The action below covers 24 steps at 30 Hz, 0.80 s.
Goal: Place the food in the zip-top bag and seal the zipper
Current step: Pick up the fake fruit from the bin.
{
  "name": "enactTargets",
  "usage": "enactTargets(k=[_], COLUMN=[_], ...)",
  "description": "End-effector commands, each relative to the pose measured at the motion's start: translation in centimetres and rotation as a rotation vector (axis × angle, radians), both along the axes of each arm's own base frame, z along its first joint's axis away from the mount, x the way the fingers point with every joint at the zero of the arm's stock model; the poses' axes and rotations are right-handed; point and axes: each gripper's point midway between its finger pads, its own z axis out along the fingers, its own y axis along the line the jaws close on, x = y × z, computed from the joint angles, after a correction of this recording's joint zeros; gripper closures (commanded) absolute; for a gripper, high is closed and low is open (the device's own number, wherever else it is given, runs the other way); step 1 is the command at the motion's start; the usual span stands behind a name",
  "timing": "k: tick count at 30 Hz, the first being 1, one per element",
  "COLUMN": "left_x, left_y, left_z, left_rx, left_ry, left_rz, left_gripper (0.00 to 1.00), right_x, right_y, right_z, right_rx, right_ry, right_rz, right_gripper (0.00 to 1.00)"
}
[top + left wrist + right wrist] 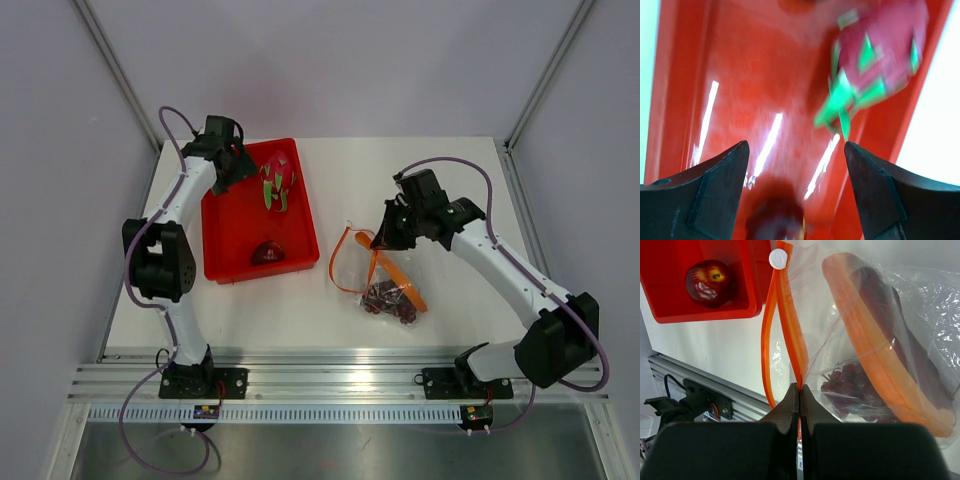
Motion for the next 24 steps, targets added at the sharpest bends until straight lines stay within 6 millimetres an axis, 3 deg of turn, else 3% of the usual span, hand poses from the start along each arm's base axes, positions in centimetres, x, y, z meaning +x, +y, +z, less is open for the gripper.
enactTargets(k=[1, 5, 11, 15, 24], left_x=[5.8, 9.9, 14.9, 16.6, 18.4], left_y=[1.7, 2.8, 3.2, 3.4, 4.0], left_z=[0.9, 0.6, -2.4, -4.5, -8.2], left_rx=[-0.015, 0.004, -0.01, -0.041, -0.057], left_ry=[-0.135, -0.183, -0.198, -0.208, -0.208], left_rz=[0.092, 0.122, 0.095, 0.087, 0.096], left_gripper=[0.21, 0.08, 0.07, 0.08, 0.12], right_x=[1.1, 1.7, 2.7, 3.2, 3.7], right_y=[0.3, 0.9, 1.9, 2.1, 2.7], right_z=[1.2, 0.6, 0.4, -0.3, -1.4], right_rx=[0.006, 0.007, 0.012, 0.003, 0.002], right_ry=[-0.038, -0.018, 0.003, 0.023, 0.054], right_rz=[0.006, 0.02, 0.043, 0.046, 0.048], right_gripper=[0.99, 0.99, 0.99, 0.99, 0.99])
